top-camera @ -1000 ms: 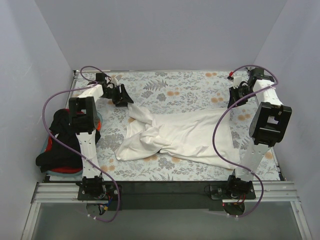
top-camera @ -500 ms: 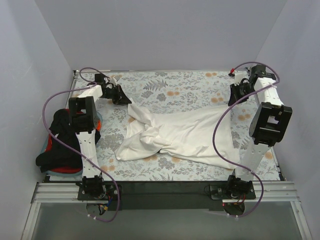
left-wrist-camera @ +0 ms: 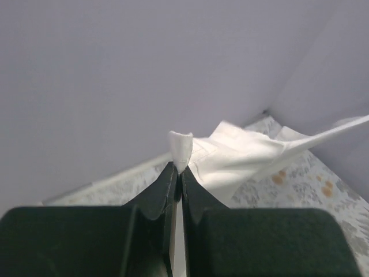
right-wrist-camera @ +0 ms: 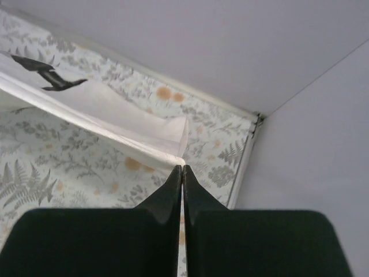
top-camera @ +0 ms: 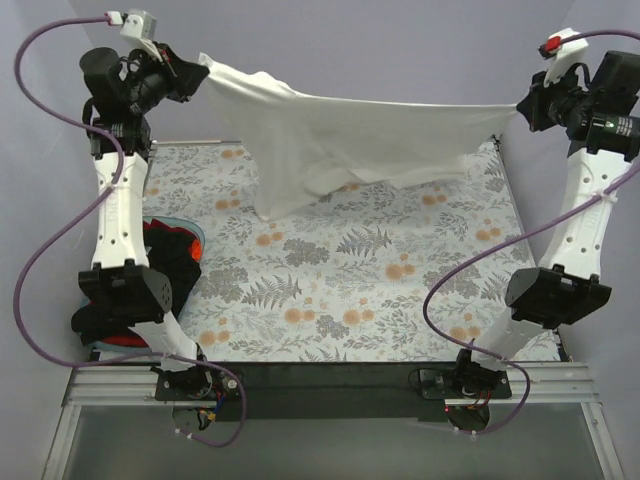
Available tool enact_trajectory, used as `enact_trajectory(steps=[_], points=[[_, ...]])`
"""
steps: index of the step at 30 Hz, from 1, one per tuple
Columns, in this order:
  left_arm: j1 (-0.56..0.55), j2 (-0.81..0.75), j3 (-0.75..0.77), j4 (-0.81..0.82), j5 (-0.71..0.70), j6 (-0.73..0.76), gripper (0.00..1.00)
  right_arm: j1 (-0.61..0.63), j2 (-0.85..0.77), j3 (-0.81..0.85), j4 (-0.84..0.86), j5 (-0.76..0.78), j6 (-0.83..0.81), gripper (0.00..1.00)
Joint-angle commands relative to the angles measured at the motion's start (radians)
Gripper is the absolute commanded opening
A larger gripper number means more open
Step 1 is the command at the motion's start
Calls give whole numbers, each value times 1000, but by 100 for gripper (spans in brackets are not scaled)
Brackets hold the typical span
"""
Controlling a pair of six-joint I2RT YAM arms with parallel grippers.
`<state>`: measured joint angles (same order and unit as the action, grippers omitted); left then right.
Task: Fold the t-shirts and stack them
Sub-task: Flatten the tshirt out
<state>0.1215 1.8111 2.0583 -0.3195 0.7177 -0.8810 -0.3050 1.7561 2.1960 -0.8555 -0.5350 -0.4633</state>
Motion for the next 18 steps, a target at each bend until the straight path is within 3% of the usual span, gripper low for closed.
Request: enact_trajectory(steps=[1, 6, 12, 15, 18], points=[[10, -129, -97, 186, -124, 22, 0, -28, -101, 10, 176, 71, 86, 1], [10, -393, -289, 351, -223, 34, 0, -40, -340, -183, 406, 139, 152, 1], [9, -682, -481, 396, -319, 77, 0, -49, -593, -321, 556, 361, 152, 1], [10, -806, -515, 412, -354, 93, 0, -49, -714, -392, 641, 447, 140, 1], [10, -865, -456, 367, -397, 121, 0, -49, -787, -400, 673, 510, 106, 1]])
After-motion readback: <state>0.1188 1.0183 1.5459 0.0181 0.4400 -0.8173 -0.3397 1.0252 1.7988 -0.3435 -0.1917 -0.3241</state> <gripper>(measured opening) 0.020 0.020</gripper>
